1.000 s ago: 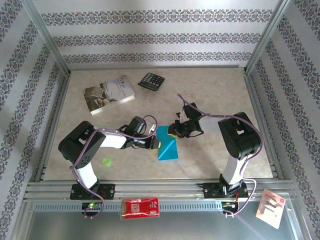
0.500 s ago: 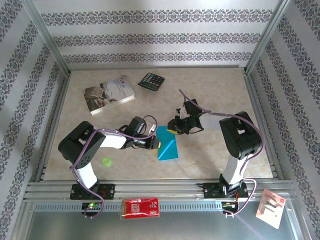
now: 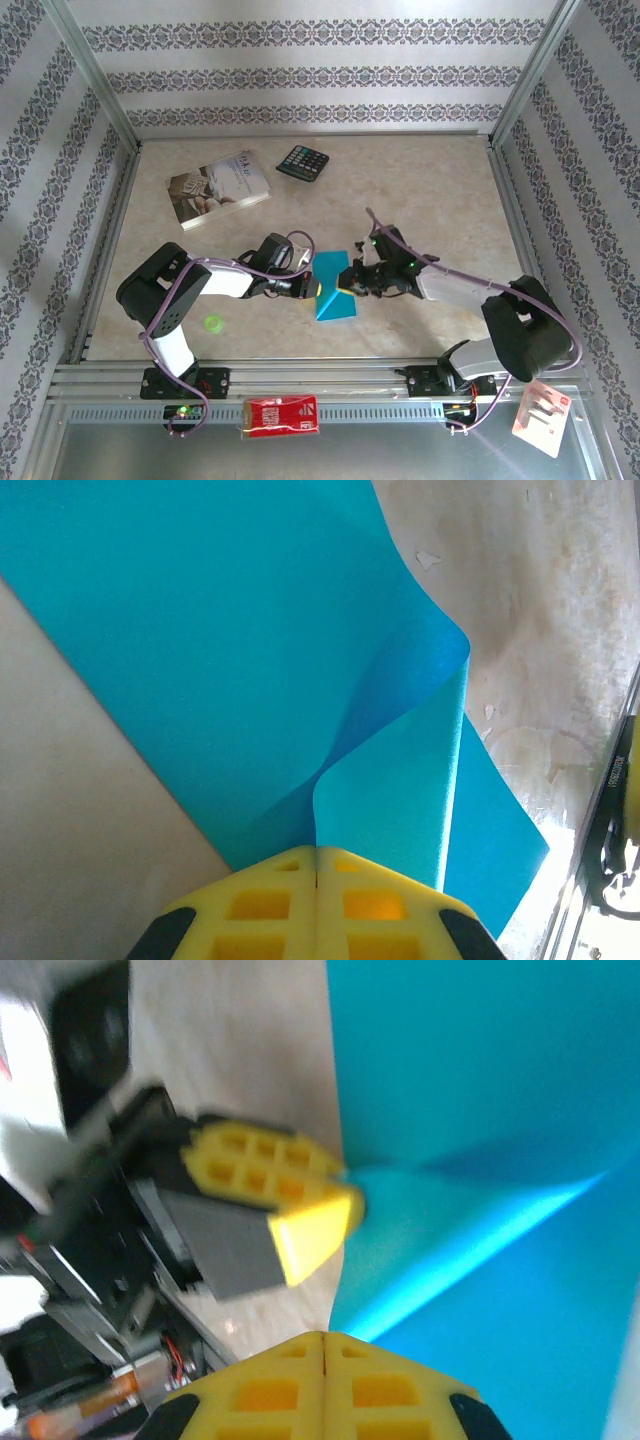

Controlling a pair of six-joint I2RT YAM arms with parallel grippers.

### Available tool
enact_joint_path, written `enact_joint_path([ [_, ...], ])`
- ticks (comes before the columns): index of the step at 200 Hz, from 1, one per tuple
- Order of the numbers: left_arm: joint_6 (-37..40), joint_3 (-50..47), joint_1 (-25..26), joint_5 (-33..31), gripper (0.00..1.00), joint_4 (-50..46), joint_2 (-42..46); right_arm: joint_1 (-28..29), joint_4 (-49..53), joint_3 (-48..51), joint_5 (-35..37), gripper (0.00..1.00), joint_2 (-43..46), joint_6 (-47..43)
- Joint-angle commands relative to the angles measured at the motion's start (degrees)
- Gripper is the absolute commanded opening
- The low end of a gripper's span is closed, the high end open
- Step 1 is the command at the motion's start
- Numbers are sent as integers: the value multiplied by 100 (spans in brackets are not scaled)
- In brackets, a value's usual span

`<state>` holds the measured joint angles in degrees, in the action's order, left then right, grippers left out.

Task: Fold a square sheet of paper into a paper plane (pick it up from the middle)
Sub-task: Fold the triangle a second time at the center of the table.

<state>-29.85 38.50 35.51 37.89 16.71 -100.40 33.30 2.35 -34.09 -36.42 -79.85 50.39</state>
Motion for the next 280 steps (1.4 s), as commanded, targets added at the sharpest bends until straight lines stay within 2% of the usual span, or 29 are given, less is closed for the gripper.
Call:
enact_joint_path([
  [1,118,-225,71,-567,0,-581,-314,494,-535,253,424,3,103,606],
  [36,136,-231,80,-572,0,-599,-300,1098,-1248,283,593,2,-355,979],
  [70,161,-224,84,-580,0,-649,-287,1297,-1580,119,575,2,-797,1076],
  [149,206,-196,79,-606,0,-704,-250,1276,-1536,20,533,2,-1144,895],
  [280,264,-116,79,-700,0,-871,-270,1241,-1723,436,497,1,-1596,739],
])
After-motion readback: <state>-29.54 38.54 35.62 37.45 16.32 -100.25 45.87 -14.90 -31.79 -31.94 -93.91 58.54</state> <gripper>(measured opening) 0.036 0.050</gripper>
